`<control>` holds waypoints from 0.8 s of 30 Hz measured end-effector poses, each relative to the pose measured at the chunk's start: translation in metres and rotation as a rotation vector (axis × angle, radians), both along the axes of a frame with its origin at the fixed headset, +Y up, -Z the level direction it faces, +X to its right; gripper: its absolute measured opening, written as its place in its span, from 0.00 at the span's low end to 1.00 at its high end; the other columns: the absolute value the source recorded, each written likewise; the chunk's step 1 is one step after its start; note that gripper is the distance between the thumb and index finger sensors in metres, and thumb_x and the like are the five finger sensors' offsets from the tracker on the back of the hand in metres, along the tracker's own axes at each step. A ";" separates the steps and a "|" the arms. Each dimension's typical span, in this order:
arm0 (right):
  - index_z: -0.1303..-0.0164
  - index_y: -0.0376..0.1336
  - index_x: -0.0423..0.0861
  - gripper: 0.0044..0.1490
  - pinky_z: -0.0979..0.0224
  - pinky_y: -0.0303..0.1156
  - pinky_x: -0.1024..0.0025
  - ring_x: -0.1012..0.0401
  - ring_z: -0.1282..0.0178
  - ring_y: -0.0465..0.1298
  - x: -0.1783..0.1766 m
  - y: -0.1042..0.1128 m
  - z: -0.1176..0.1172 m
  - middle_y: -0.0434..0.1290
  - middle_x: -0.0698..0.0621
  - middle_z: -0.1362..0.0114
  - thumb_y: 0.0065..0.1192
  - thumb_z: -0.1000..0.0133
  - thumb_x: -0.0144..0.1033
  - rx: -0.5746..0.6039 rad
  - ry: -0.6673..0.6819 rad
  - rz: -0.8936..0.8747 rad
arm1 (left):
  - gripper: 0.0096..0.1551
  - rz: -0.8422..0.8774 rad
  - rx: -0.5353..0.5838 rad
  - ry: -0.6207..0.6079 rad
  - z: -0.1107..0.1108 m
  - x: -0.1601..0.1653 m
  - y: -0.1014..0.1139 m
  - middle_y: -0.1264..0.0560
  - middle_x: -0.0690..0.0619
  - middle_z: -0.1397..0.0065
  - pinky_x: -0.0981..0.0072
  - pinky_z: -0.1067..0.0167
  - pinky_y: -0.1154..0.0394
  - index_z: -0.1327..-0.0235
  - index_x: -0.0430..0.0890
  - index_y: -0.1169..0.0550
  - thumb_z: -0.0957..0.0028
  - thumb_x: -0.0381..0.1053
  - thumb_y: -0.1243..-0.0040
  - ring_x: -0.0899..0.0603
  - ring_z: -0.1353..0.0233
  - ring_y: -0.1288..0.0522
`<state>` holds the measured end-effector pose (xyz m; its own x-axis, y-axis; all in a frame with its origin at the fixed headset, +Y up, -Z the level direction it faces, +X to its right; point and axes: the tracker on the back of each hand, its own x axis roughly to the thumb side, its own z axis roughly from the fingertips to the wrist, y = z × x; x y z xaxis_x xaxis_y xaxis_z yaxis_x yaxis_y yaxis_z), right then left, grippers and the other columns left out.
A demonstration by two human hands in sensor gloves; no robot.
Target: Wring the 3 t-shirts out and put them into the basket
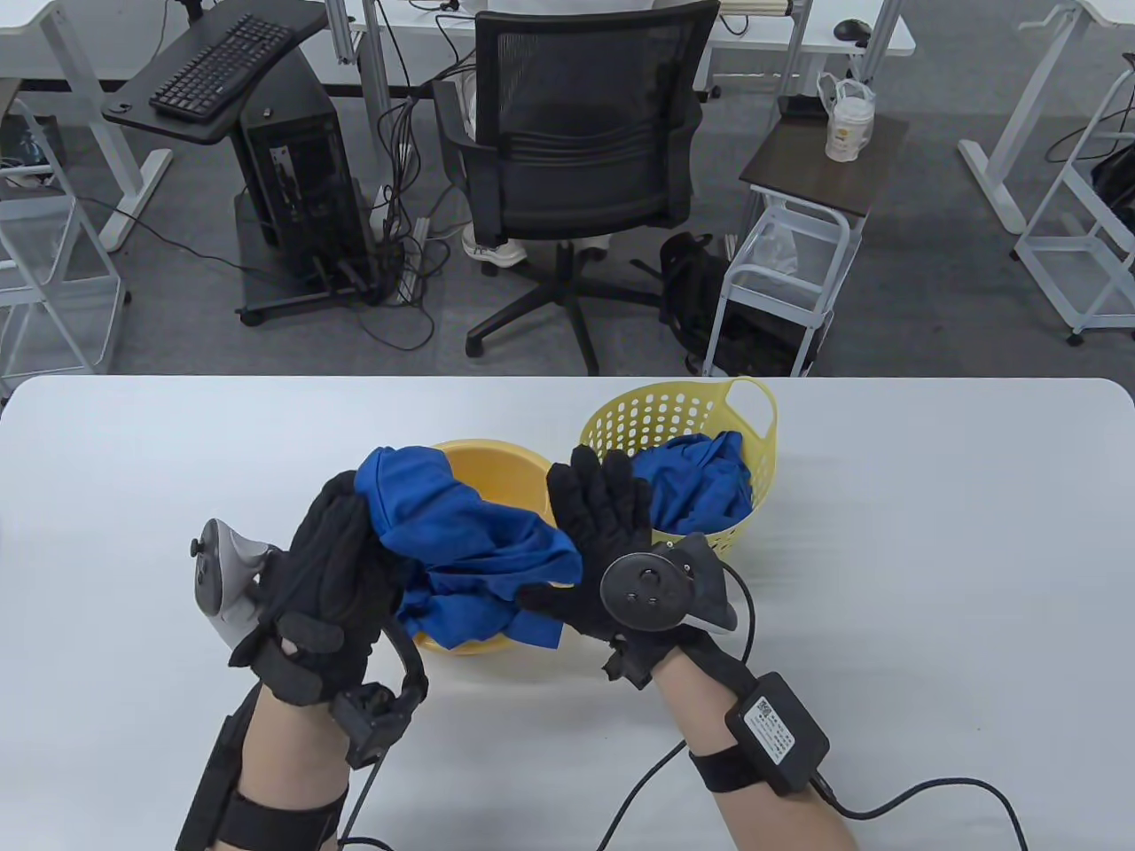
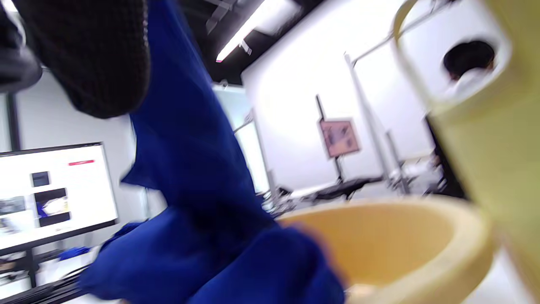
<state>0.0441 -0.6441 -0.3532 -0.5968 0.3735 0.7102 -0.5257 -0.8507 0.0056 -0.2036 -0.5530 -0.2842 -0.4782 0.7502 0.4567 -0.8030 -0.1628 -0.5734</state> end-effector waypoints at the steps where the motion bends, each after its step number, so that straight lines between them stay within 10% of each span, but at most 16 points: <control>1: 0.20 0.24 0.35 0.82 0.36 0.33 0.24 0.24 0.28 0.28 -0.006 -0.005 0.001 0.28 0.22 0.18 0.76 0.50 0.62 -0.053 0.050 -0.009 | 0.22 0.015 0.037 -0.035 0.009 0.005 0.006 0.38 0.50 0.14 0.43 0.19 0.36 0.25 0.49 0.38 0.26 0.57 0.62 0.46 0.19 0.28; 10: 0.18 0.27 0.32 0.82 0.39 0.31 0.22 0.23 0.30 0.26 -0.051 -0.038 0.016 0.27 0.20 0.19 0.74 0.51 0.64 -0.217 0.221 -0.113 | 0.22 0.147 0.238 -0.454 0.067 0.032 0.038 0.37 0.54 0.13 0.45 0.16 0.36 0.24 0.52 0.37 0.26 0.59 0.62 0.48 0.18 0.28; 13: 0.20 0.59 0.44 0.43 0.39 0.34 0.21 0.22 0.28 0.32 -0.059 -0.043 0.023 0.38 0.24 0.16 0.66 0.40 0.56 -0.288 0.132 -0.234 | 0.22 0.152 0.267 -0.510 0.075 0.035 0.041 0.36 0.54 0.13 0.45 0.16 0.36 0.24 0.52 0.37 0.26 0.59 0.61 0.48 0.18 0.28; 19: 0.30 0.68 0.37 0.31 0.40 0.48 0.18 0.16 0.29 0.52 -0.015 -0.002 0.012 0.59 0.23 0.19 0.63 0.37 0.43 -0.379 -0.007 -0.533 | 0.22 0.277 0.267 -0.466 0.061 0.003 0.042 0.36 0.55 0.13 0.44 0.16 0.36 0.25 0.53 0.37 0.26 0.60 0.61 0.49 0.19 0.27; 24: 0.26 0.64 0.33 0.31 0.44 0.57 0.15 0.14 0.33 0.59 0.067 0.040 0.005 0.62 0.19 0.22 0.60 0.34 0.39 -0.642 -0.110 -1.017 | 0.22 0.359 0.182 -0.168 0.029 -0.052 0.027 0.35 0.54 0.15 0.43 0.17 0.35 0.25 0.52 0.37 0.26 0.60 0.62 0.48 0.21 0.26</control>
